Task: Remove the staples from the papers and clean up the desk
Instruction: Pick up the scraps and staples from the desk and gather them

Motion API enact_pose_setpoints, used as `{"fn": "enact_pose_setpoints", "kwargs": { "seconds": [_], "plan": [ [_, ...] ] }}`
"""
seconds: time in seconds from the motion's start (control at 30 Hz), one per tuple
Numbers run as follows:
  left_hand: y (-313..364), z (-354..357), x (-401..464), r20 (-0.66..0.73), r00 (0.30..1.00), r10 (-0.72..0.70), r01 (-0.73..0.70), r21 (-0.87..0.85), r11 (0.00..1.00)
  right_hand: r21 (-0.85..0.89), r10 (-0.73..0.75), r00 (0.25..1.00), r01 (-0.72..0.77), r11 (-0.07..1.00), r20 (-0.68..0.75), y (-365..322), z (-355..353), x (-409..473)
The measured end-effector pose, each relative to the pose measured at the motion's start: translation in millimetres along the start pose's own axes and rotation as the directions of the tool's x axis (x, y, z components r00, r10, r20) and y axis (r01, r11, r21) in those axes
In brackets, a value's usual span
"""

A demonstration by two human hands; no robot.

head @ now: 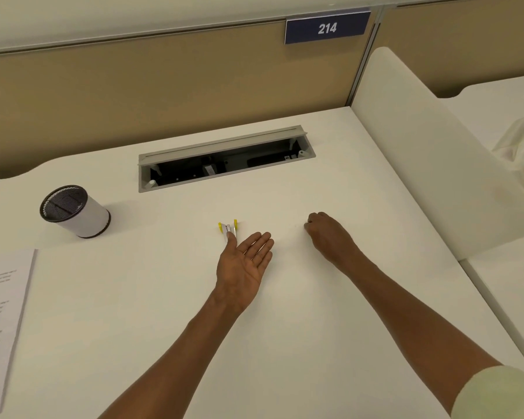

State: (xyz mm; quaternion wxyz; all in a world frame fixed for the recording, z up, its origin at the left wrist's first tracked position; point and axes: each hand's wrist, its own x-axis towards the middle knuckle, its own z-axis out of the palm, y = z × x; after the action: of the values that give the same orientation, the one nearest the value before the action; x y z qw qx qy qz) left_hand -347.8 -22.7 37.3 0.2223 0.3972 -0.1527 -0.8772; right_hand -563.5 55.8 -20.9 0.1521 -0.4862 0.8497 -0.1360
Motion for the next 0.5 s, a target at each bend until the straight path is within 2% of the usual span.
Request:
{"fn": "enact_pose_setpoints", "kwargs": {
  "seconds": [0.2,0.3,0.4,0.5],
  "plan": [
    [1.1,-0.9,1.0,-0.025,1.0,0.011,-0.01,0.017,1.0,-0.031,-0.002,0.999,0.003,1.0,0.038,-7.2,-7.8,4.5],
    [2.0,-3.4,1.9,-0.036,0.999,0.015,-0.014,0.025,1.0,-0.028,-0.014,0.999,0.012,1.0,-0.049,-11.7,-13.3,3.3],
    [2.9,-5.4,2.5,-0.049,0.999,0.014,-0.013,0.029,0.999,-0.023,0.017,0.999,-0.018,1.0,-0.047,-7.3,-17.8,4.4],
    [2.8,-6.9,4.3,-0.058,0.998,0.013,-0.011,0.028,1.0,0.073,0.032,0.98,-0.018,0.997,-0.195,2.0,-16.2,10.0]
  ]
}}
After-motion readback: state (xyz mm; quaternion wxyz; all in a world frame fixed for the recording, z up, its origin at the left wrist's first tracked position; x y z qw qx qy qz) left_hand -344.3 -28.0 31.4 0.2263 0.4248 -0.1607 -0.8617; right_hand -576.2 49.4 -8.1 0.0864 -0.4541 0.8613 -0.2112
